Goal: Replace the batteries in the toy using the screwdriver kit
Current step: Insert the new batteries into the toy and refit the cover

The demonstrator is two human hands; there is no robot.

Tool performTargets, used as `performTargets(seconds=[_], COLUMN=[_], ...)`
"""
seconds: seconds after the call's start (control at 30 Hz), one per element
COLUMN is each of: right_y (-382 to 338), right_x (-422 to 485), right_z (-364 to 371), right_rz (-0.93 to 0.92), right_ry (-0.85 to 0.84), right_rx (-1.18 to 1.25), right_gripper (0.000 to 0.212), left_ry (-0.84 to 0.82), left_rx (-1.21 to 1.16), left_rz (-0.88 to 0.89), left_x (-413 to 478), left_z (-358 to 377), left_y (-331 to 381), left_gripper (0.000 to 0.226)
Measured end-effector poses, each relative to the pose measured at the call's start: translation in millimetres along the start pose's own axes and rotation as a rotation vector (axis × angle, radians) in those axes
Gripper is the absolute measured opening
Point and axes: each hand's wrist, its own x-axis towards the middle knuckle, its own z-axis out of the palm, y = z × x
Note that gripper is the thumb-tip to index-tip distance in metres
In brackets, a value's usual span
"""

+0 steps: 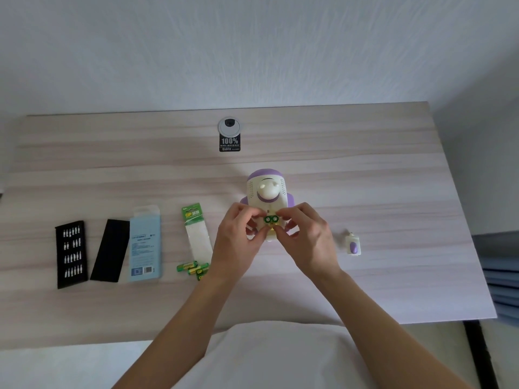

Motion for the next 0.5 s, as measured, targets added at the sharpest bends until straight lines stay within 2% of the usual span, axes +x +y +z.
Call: performTargets(seconds=[0.33, 0.5], right_y=[-6, -25], right_x=[-15, -26], right_z=[-11, -12], right_rz=[0.005, -0.075], right_ry=[0.057, 0.114], right_rx=[-0.068, -0.142], right_gripper=[0.022, 0.019], left_ry=[0.003, -0.006], left_rx=[0.006, 0.059], left_rz=[-0.016, -0.013], left_x=[-13, -27], left_z=[-18, -45], left_y=[-12, -29], left_gripper=[0.025, 0.026])
